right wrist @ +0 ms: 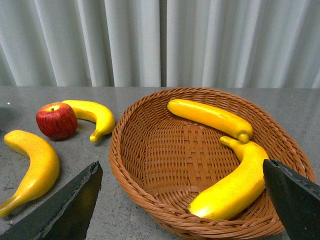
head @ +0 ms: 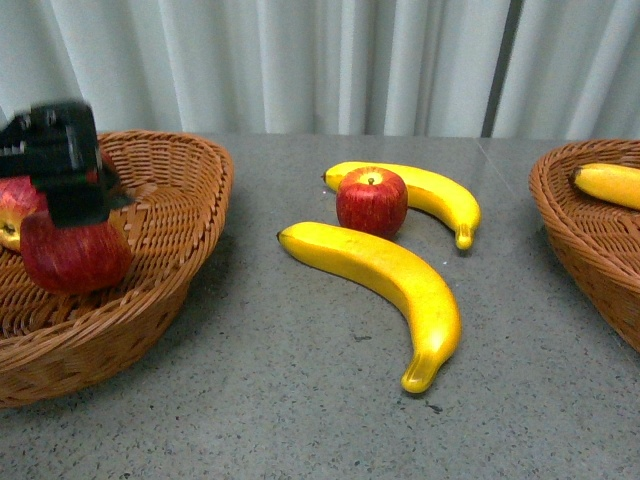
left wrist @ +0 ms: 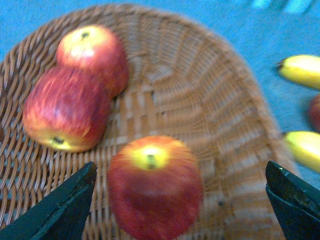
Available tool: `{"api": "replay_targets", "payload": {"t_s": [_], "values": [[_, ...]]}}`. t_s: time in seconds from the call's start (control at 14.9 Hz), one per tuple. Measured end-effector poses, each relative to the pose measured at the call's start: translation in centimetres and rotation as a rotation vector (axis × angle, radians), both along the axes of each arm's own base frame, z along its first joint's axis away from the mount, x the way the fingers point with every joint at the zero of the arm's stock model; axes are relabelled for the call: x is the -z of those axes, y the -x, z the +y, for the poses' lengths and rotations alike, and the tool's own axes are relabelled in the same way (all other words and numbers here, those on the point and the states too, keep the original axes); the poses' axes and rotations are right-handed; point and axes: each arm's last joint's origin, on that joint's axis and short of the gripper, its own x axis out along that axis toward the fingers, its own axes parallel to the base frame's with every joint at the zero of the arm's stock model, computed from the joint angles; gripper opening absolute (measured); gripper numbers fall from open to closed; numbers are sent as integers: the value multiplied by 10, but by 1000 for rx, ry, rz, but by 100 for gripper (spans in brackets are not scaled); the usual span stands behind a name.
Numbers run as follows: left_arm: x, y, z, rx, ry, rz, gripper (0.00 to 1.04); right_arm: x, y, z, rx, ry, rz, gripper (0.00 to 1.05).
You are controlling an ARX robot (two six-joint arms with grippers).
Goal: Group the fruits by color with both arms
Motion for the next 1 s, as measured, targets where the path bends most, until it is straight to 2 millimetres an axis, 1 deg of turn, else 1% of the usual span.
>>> {"api": "replay_targets", "payload": {"t_s": [0.07,0.13,0.2,0.27,0.4,0.47,0.54,0.67,0.74,0.87,1.0], "values": [[-14,7,-7,28,-1,-47,98,0,0,0,0,0,0,98],[-39,15,-19,79,-1,-137,98,0,0,0,0,0,0,98],[-58,12,-35,140,-6,-201,98,0,0,0,0,0,0,98],[-64,0,-53,221,-29,-210,98,0,0,0,0,0,0,98],[-49,-35,-83,317,-100,-117,98,0,0,0,0,0,0,98],[-42,-61,-102,361,-132,-68,98,0,0,0,0,0,0,98],[-42,-80,-116,384,-146,-61,98,0,0,0,0,0,0,98],[-39,-110,-137,436,-163,-56,98,0,0,0,0,0,0,98],[-31,-123,-147,444,-192,-37,98,0,0,0,0,0,0,98],[-11,-137,-159,471,-220,17,98,0,0,0,0,0,0,98],[1,-139,-164,483,-244,57,98,0,0,0,0,0,0,98]]}}
